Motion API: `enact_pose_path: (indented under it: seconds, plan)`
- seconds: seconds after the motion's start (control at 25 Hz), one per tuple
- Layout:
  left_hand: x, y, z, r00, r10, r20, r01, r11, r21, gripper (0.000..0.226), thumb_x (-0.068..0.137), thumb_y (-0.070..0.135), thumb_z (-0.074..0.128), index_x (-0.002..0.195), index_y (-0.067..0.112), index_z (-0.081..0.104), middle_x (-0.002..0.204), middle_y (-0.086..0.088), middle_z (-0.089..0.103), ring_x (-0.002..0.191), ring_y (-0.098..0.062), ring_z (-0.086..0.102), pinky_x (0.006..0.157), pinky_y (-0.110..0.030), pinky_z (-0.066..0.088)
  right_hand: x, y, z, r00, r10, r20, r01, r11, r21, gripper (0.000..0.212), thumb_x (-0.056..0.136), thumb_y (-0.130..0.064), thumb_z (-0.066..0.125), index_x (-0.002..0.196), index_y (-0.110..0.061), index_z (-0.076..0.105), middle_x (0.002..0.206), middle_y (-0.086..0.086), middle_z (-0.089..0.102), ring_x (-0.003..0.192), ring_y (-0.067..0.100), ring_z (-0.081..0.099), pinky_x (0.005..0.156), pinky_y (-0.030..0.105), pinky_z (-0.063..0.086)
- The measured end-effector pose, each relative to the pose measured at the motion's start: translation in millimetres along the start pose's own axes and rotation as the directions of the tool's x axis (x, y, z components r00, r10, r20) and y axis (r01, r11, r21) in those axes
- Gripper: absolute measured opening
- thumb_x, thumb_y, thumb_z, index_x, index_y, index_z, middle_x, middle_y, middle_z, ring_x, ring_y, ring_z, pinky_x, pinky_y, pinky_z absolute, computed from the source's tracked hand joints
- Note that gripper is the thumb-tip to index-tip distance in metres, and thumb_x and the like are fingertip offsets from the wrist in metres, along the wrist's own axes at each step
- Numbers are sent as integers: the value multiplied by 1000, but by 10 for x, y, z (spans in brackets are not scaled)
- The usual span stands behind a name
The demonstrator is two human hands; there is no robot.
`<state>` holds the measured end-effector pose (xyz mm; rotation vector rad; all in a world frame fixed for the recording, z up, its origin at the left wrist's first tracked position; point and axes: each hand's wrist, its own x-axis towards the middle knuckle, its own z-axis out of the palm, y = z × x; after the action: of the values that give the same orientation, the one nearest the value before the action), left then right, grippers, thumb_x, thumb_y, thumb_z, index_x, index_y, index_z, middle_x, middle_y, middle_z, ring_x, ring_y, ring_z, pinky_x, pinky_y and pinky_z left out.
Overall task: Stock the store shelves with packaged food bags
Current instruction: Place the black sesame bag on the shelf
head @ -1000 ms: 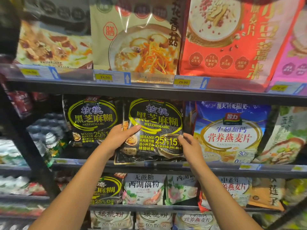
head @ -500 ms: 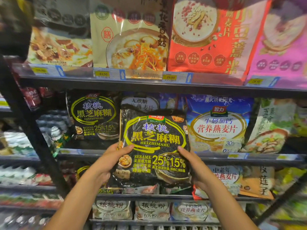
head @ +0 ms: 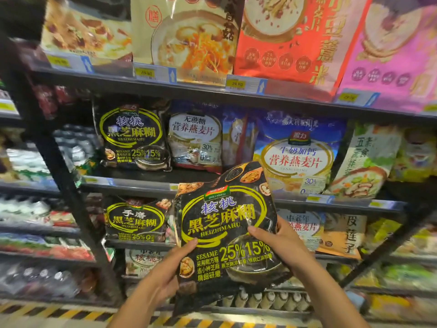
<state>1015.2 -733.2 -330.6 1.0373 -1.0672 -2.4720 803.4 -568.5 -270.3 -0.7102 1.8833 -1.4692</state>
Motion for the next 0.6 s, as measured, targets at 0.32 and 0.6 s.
enact_pose_path:
  seconds: [0.32, 0.6]
  plan:
    - [-279, -130, -71, 982, 168, -90, -154, 977, 148, 96, 83, 44, 83, 159, 16, 32, 148, 6, 46, 145, -27, 43, 121, -45, 31, -178, 68, 93, 993, -39, 115, 47, 996, -69, 26, 94, -28, 75, 118, -35, 67, 114, -13, 78, 100, 3, 75, 79, 19, 55]
    - [-205, 453, -382, 921, 387, -48, -359, 890, 281, 76, 78, 60, 81, 136, 20, 53, 135, 13, 64, 127, -7, 58, 117, -32, 36, 202, -79, 472, 991, -102, 83, 101, 995, 11, 43, 84, -43, 83, 123, -37, 68, 117, -14, 78, 109, 11, 74, 96, 39, 56]
